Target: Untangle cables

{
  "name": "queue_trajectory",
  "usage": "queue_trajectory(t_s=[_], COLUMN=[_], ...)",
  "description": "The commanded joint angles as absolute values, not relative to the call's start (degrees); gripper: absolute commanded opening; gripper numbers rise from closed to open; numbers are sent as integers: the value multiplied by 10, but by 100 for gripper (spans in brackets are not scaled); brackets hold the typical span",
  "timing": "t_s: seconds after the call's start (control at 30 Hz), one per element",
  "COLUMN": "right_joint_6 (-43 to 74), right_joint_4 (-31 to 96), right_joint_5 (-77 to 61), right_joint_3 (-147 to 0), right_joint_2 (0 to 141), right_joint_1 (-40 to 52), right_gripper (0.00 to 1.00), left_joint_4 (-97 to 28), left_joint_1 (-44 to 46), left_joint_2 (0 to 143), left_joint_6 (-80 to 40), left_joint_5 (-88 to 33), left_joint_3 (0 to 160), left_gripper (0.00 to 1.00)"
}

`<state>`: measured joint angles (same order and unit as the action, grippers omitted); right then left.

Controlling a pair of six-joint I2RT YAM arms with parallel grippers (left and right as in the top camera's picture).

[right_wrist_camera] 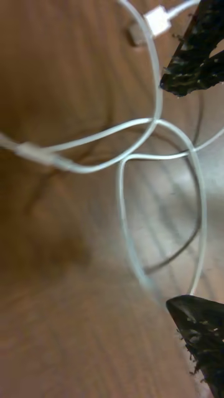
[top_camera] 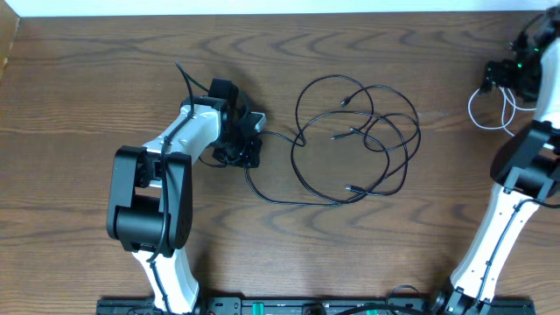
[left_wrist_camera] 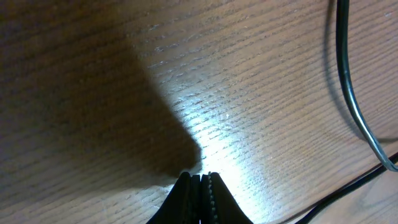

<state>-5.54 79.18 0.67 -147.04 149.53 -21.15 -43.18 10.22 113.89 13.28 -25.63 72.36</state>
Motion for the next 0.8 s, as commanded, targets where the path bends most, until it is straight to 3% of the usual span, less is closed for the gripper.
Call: queue_trajectory(t_s=[0.0,0.77], right_joint_6=[-69,-69], right_joint_4=[776,738], right_joint_5=[63,104], right_joint_3=[-1472,-1402], right_joint_2=[1490,1493], right_joint_1=[-192,-205], right_gripper=[99,98], left_joint_4=[-432,-432], left_joint_1=[101,101], left_joint_2=[1134,1134], left_joint_6=[127,120], left_joint_5=[-264,-264], left_joint_3=[723,723], left_gripper=[7,7])
